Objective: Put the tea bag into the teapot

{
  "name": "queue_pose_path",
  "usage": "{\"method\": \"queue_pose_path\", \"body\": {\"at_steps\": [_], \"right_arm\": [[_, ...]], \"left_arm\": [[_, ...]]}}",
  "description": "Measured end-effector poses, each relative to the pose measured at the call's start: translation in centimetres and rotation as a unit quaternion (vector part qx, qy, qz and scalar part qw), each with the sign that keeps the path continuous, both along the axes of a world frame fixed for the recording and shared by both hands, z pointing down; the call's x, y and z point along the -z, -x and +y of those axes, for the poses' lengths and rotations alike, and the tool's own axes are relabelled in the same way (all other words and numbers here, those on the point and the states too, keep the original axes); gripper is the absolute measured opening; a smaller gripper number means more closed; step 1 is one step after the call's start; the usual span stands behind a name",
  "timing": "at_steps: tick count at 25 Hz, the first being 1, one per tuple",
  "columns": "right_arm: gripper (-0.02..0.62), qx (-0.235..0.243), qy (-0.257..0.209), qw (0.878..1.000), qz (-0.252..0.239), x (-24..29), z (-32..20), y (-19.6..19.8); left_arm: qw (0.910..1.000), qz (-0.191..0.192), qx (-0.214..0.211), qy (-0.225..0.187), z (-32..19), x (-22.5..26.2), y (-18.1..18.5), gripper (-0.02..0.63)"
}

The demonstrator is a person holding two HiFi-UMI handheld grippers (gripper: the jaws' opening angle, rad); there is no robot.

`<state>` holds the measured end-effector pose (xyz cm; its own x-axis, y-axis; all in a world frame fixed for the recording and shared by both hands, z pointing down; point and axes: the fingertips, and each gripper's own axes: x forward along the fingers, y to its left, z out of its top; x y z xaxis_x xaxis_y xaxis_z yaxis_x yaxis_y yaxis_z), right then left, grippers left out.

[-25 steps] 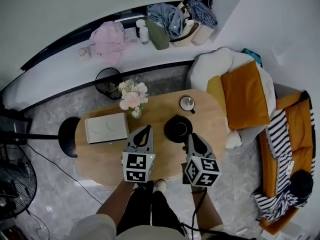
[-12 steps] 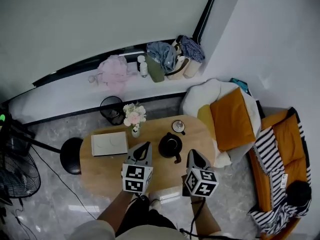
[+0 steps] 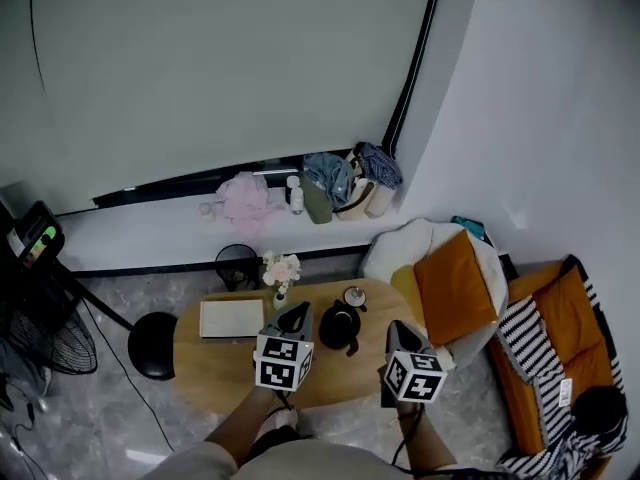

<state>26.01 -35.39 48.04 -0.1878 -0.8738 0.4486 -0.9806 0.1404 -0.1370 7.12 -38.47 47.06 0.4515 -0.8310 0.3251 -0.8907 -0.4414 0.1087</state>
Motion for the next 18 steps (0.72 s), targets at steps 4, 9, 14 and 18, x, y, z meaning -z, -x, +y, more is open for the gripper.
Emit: {"method": "queue_pose_path", "body": {"at_steps": [4, 9, 14, 18], "right_arm": [[0.035, -0.005, -0.028, 1.0, 0.005, 2.8, -0.1, -0.9], [0.035, -0.019, -0.052, 0.998, 0.004, 4.4, 0.1, -1.7], [0.035, -0.029, -0.055, 0.998, 0.001, 4.5, 0.5, -2.1], [0.035, -0.033, -0.055, 0.998, 0.003, 4.4, 0.6, -2.2]], "left_arm": [[0.9996, -0.003, -0.005, -0.027, 0.1, 2.6, 0.0, 0.005], [0.9991, -0.003, -0.003, -0.043, 0.0, 3.9, 0.1, 0.005], [0.9988, -0.007, -0.006, -0.048, 0.3, 4.1, 0.1, 0.005], [0.9989, -0.009, -0.005, -0.047, 0.3, 4.0, 0.2, 0.005]]}}
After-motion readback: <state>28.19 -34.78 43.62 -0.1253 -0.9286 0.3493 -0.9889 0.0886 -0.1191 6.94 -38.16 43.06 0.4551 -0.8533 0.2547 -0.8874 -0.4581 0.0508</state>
